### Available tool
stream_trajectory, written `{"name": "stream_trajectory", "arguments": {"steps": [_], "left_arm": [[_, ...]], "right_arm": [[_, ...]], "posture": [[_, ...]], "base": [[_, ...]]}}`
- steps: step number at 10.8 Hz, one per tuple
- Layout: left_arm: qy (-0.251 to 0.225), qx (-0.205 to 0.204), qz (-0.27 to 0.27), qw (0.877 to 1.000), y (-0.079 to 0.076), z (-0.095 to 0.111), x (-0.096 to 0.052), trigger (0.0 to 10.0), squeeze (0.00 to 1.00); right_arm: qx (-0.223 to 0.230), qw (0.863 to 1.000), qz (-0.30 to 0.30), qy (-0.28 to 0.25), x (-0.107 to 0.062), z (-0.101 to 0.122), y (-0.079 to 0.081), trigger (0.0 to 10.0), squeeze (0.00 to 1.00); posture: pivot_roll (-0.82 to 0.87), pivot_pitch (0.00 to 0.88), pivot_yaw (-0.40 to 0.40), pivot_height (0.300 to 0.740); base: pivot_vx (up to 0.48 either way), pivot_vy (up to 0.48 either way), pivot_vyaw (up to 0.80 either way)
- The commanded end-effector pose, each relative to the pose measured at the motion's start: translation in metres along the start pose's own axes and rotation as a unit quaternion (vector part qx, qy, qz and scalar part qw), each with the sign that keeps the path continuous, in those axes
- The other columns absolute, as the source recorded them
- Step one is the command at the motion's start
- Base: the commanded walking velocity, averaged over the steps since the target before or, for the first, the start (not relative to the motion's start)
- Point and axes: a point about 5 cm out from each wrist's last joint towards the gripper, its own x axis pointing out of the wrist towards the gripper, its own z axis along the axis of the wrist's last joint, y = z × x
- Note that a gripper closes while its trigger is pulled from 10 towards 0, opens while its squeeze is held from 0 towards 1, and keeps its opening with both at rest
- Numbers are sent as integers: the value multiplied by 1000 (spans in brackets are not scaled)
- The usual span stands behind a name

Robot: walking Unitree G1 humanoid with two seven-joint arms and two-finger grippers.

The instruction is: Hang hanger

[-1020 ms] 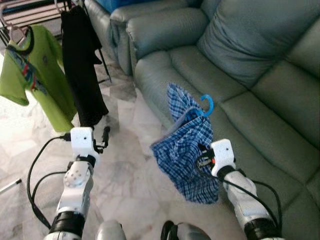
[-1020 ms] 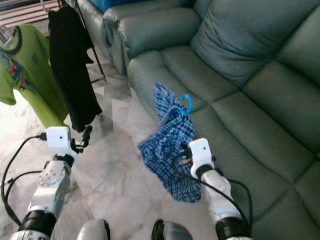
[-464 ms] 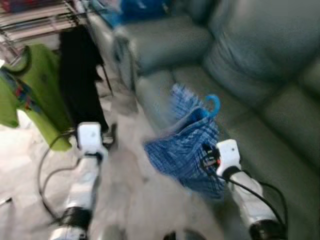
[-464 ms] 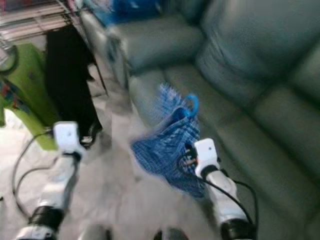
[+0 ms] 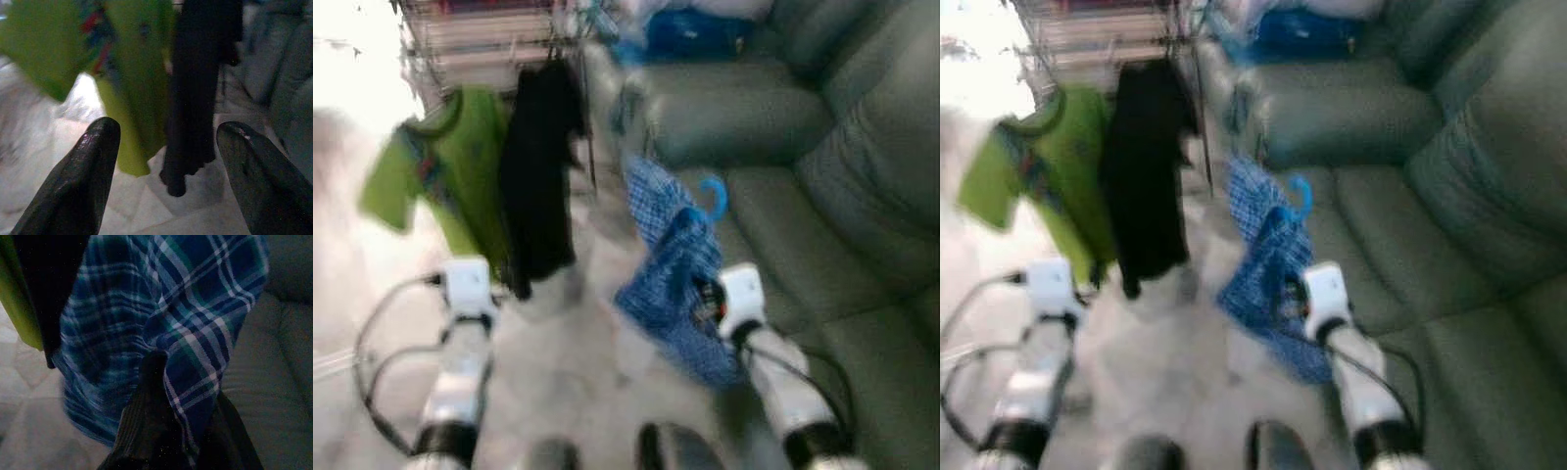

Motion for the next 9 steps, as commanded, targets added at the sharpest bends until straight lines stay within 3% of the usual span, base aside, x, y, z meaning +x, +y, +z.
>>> {"name": "stream_trajectory", "arguments": {"steps": [1,4,6,9], "left_arm": [[21,11,22,999,14,-12,-6,10000,0],[2,29,11,1000,12,-8,-4,10000,0],[-13,22,-2,1000,9,-3,-2,10000,0],[-19,25,5,1000,13,-1,0,10000,0]], "right_arm": [[3,1000,0,-15,2,4,4,10000,0],[0,999,-36,-19,4,4,0,10000,0],[-11,997,-72,-16,6,6,-13,10000,0],[-21,995,-97,-13,8,6,-17,10000,0]], "posture": [[49,74,-54,740],[34,78,-47,740],[33,82,-47,740],[38,85,-48,740]], "base": [[0,0,794],[100,0,0],[429,0,0],[458,0,0]]}}
